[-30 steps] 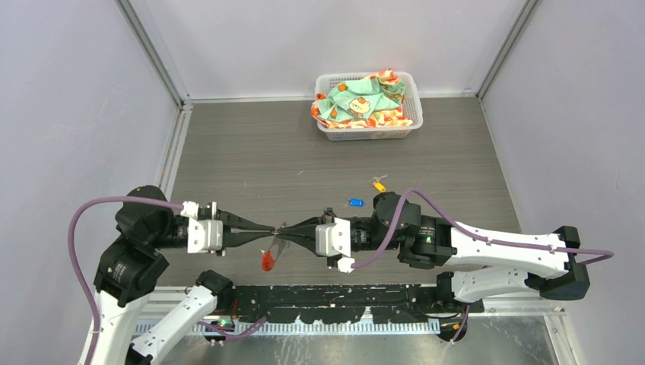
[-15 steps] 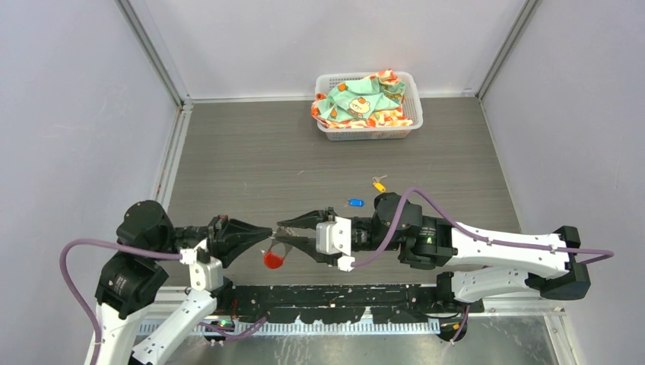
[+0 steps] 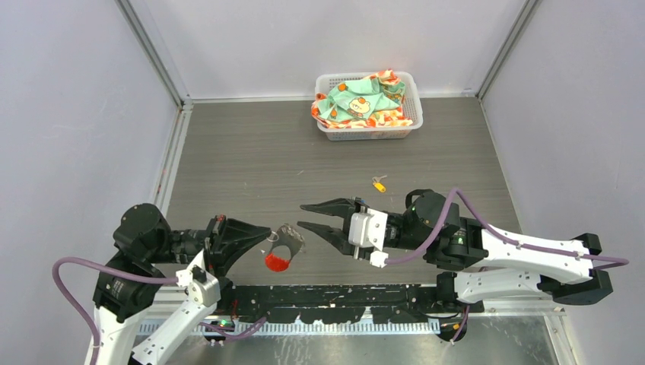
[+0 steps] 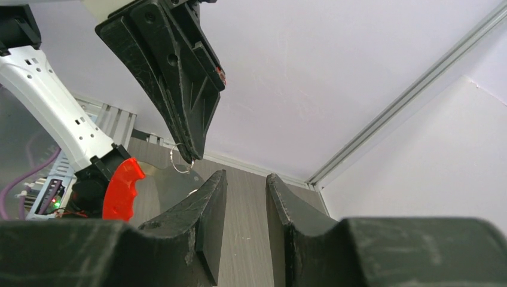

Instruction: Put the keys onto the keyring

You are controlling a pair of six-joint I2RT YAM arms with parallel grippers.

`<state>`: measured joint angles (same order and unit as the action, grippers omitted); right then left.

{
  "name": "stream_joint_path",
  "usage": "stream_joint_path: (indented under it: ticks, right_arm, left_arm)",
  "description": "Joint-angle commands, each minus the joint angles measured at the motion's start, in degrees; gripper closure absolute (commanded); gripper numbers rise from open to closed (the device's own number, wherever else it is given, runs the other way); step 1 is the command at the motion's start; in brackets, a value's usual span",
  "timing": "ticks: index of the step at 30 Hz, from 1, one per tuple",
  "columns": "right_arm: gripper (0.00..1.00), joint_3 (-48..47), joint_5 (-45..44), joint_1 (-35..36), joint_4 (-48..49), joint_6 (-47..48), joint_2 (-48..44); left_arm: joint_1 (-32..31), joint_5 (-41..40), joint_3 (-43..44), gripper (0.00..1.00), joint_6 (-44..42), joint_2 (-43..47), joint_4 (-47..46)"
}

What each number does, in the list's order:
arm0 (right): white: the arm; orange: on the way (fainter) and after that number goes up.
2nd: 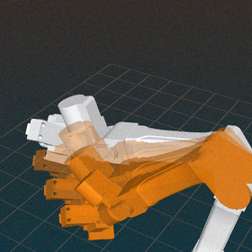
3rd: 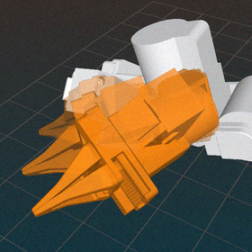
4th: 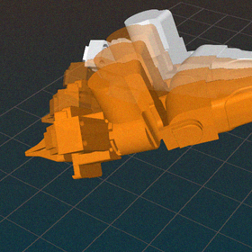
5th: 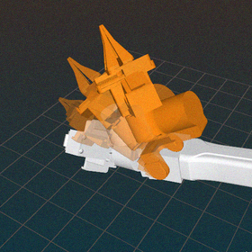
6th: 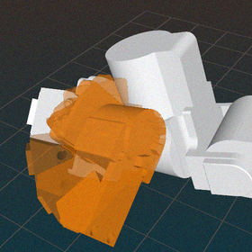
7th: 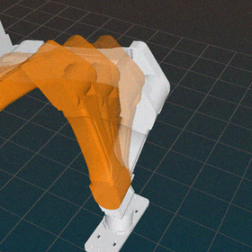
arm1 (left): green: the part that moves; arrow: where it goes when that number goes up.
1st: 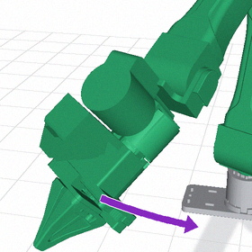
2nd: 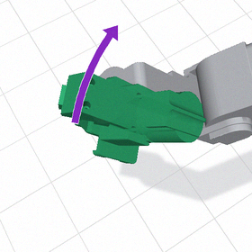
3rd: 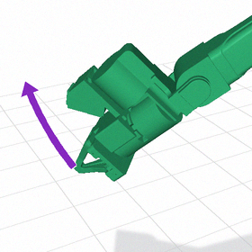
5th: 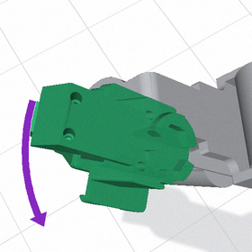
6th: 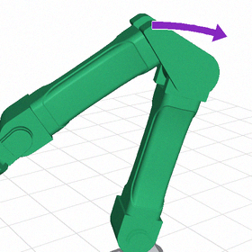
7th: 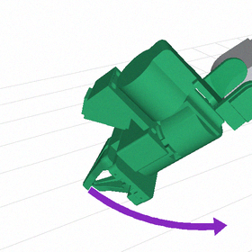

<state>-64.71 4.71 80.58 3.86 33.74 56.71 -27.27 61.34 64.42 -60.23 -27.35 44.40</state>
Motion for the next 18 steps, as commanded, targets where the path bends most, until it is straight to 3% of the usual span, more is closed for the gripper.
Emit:
stream_joint_path:
  ticks: [1, 6, 12, 18]
  right_arm:
    - [0.64, -0.5, -3.3, 0.3, -0.5, -0.6, -1.0]
    - [0.63, -1.0, -4.3, 0.3, -2.3, -4.0, -0.8]
    - [0.60, -5.9, -10.4, 0.3, -10.3, -11.3, 1.8]
    - [0.59, -5.5, -12.2, 0.1, -11.5, -15.2, 1.4]
  left_arm:
    - [-0.1, 1.6, 2.8, 1.00, 3.4, -0.9, -2.3]
    - [-0.1, 1.6, 2.3, 1.00, 3.7, -0.6, -3.1]
    - [0.0, 3.4, -0.4, 1.00, -4.5, 2.1, -3.2]
    - [1.5, 6.3, -2.1, 1.00, -11.5, 4.1, -2.7]
